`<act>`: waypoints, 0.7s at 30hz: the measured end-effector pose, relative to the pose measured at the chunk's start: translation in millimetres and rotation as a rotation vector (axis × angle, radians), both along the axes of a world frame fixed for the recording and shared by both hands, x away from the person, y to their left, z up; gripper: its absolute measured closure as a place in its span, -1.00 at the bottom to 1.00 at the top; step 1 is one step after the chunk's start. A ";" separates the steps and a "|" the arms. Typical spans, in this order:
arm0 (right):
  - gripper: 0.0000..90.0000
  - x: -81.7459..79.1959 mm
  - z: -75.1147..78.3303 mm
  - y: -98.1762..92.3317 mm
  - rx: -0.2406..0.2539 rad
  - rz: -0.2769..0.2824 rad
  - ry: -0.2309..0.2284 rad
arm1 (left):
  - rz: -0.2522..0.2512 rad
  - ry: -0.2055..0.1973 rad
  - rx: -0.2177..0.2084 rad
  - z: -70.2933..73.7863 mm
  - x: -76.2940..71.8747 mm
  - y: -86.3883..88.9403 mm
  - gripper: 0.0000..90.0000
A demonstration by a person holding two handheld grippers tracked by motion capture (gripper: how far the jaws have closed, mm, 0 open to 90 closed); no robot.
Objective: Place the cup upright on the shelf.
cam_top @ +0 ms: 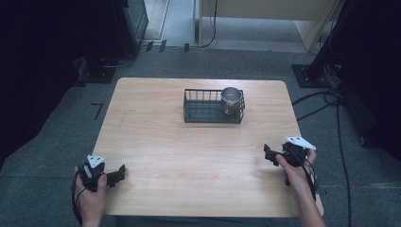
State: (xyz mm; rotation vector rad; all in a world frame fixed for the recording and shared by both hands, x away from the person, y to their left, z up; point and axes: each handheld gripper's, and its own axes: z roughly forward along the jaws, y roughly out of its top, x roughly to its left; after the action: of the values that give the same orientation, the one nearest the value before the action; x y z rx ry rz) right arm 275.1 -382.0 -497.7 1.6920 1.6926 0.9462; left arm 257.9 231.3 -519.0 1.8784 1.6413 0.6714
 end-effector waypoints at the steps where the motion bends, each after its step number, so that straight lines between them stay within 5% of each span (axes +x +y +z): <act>1: -1.00 -1.6 -1.5 -0.9 -0.001 -0.002 0.003 | 0.000 0.000 0.000 0.0 0.0 0.0 -1.00; 21: -1.00 -29.3 -20.1 -17.2 -0.003 -0.031 0.043 | 0.000 0.000 0.000 0.0 0.0 0.0 -1.00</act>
State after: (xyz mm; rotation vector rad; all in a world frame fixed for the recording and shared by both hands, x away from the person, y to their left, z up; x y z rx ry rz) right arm 245.8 -399.1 -517.7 1.7437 1.6894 0.8980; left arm 257.9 231.3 -519.0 1.8786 1.6413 0.6712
